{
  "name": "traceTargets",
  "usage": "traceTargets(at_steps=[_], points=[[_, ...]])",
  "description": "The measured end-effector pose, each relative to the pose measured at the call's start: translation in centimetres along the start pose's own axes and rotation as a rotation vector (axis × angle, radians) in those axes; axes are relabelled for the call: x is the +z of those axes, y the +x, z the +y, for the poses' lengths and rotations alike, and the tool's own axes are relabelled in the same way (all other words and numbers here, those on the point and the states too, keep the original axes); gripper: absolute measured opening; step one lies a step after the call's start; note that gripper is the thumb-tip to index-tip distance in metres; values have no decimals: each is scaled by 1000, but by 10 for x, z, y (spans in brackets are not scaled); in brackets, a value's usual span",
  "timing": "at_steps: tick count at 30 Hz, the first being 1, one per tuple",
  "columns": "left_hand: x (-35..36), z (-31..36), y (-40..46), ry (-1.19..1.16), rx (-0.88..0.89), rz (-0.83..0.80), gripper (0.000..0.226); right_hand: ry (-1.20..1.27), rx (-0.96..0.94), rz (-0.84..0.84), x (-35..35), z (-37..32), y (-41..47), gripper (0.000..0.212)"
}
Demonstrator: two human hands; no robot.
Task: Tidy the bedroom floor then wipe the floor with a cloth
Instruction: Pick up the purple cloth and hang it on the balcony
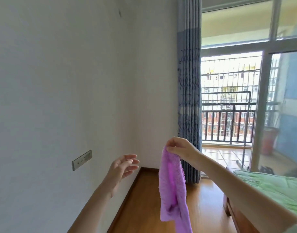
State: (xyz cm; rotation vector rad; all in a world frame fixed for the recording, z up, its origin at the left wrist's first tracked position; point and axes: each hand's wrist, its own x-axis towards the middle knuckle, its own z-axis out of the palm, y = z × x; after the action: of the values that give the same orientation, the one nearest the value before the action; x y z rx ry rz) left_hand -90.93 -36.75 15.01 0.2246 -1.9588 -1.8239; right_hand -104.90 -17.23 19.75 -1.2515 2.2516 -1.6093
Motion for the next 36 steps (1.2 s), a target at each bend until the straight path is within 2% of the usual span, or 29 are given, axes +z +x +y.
traceTargets(at_steps=[14, 22, 32, 36], points=[[118, -35, 235, -88, -52, -314, 19, -60, 129, 188, -107, 111, 95, 23], [180, -46, 368, -139, -93, -532, 19, -84, 180, 371, -171, 149, 163, 20], [278, -101, 486, -208, -156, -678, 19, -299, 304, 452, -260, 224, 236, 20], [330, -122, 540, -245, -179, -676, 20, -436, 301, 397, -308, 262, 263, 22]])
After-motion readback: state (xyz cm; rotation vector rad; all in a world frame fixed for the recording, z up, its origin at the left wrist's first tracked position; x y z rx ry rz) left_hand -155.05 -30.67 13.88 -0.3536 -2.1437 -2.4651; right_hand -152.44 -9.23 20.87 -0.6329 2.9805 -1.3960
